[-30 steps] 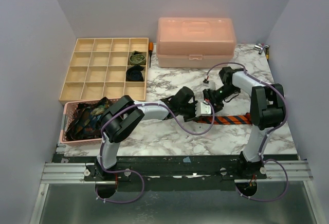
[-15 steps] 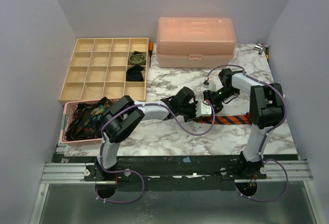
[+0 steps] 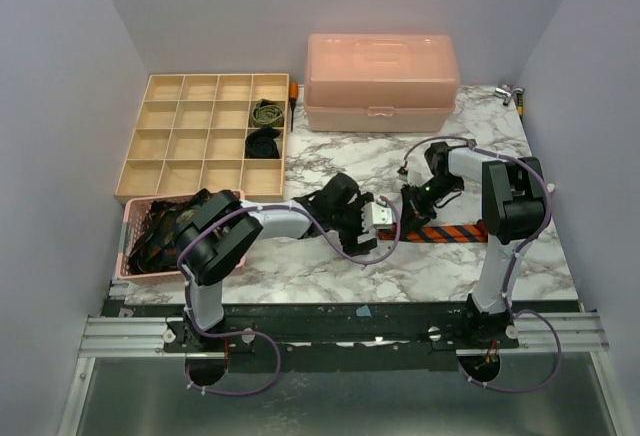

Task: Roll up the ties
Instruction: Roll the tie at the center of the board.

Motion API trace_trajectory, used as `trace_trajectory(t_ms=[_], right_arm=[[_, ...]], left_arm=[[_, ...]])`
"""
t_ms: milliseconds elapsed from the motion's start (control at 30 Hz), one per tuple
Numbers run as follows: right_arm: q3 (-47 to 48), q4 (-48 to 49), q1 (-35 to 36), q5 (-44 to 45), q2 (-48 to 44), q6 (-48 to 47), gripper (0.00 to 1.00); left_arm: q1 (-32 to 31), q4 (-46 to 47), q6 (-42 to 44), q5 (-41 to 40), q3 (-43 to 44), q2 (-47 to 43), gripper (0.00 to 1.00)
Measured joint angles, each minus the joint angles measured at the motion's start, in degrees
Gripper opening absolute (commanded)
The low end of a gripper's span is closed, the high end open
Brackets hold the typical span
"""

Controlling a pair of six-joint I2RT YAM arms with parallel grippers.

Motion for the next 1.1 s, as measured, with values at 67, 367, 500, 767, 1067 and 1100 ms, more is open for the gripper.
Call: trace_trajectory(t_ms=[67, 367, 500, 767, 1067, 1100], right_arm=[[-0.31, 0.02, -0.28, -0.59, 0.42, 0.04, 0.00], [-0.46, 0.20, 0.50, -2.78, 1.25, 0.02, 0.00], [0.15, 0.50, 3.50, -3.61, 1.75, 0.02, 0.00], [2.21, 2.40, 9.18, -4.63, 2.56, 0.72, 0.03], [2.23, 2.93, 9.14, -6.80, 1.77, 2.03, 0.33], [2.21, 3.34, 9.14, -6.82, 1.49, 2.10, 0.28]], left_arm=[[0.66, 0.50, -0.96, 0.96, -2.32, -1.88, 0.99], [-0.20, 6.05, -4.17, 2.51, -2.84, -1.09, 0.95], [-0.20, 7.89, -4.11, 2.56, -1.88, 2.05, 0.82], [-0.17, 7.93, -2.05, 1.95, -2.51, 1.64, 0.39], [-0.17, 9.33, -0.98, -0.83, -7.93, -2.45, 0.35], [-0.17, 9.29, -1.01, -0.85, -7.91, -2.45, 0.35]])
